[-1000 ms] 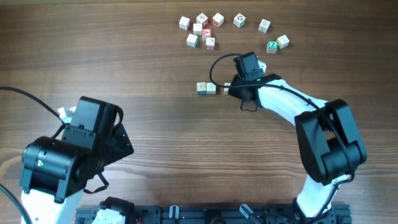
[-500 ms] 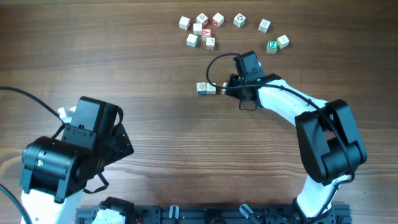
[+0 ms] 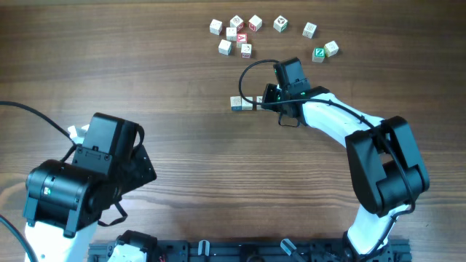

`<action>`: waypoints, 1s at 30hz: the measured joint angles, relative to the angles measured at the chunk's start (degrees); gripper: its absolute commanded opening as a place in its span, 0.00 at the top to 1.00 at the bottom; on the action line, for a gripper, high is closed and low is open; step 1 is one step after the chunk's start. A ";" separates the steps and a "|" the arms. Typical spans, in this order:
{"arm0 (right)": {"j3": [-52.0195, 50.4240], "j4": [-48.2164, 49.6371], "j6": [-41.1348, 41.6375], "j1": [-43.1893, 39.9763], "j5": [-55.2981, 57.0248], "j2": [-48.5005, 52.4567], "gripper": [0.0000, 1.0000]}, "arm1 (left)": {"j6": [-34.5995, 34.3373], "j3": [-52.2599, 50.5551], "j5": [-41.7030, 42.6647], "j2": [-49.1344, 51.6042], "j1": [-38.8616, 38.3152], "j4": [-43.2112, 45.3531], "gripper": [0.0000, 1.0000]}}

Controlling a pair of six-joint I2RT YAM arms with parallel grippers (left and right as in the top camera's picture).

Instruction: Form a horizontal line

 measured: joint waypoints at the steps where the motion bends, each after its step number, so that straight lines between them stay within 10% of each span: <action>1: 0.00 0.33 -0.46 0.00 -0.35 0.00 0.95 | 0.00 0.00 0.02 -0.02 0.00 0.02 0.00; 30: 0.00 -3.58 3.39 0.33 -1.86 0.00 0.95 | 0.00 0.00 0.02 -0.02 0.00 0.02 0.00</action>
